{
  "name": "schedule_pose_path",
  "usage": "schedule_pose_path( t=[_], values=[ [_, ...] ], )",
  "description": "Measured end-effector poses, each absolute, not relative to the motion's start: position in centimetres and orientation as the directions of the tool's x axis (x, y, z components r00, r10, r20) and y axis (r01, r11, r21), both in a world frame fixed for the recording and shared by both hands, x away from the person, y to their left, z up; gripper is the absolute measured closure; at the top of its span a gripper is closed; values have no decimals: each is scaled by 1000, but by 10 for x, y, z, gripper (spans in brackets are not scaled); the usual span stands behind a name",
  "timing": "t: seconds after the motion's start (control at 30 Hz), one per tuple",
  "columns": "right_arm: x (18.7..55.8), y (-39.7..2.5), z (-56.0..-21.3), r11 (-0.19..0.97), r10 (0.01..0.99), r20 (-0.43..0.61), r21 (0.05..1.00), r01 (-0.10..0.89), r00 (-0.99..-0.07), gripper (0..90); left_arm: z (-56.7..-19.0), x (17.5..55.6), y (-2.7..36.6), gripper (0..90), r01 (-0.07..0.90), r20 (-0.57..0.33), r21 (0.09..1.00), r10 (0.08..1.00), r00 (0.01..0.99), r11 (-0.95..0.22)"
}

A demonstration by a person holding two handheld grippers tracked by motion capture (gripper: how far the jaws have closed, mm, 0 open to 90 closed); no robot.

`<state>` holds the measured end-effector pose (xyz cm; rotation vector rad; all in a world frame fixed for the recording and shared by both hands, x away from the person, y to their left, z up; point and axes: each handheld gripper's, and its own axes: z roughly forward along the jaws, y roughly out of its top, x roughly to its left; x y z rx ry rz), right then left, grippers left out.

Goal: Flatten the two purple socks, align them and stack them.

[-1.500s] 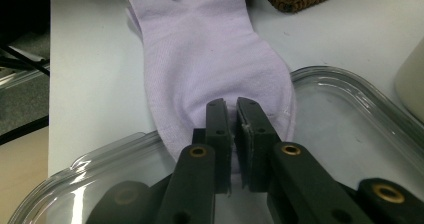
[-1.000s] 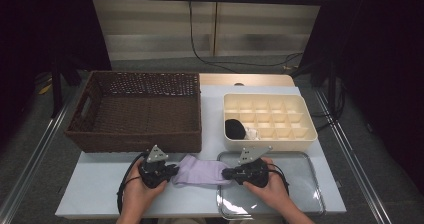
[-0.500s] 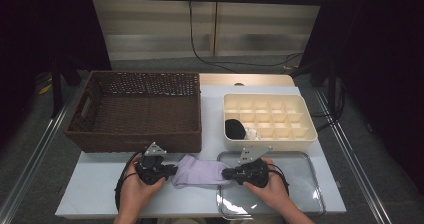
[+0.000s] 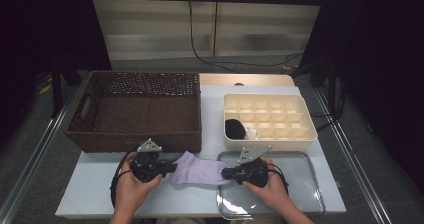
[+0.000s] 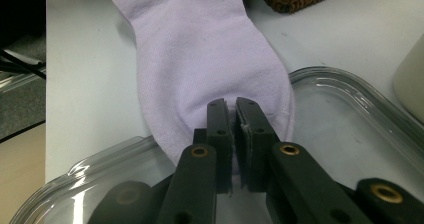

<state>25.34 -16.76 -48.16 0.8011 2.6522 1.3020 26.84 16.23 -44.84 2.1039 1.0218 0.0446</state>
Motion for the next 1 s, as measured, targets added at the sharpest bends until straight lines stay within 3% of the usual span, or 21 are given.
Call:
schedule_pose_path(
  t=[1.0],
  values=[
    [257, -155, -469, 499, 477, 131, 773, 391, -869, 844, -437, 273, 166, 836, 663, -341, 664, 648, 681, -347]
  ],
)
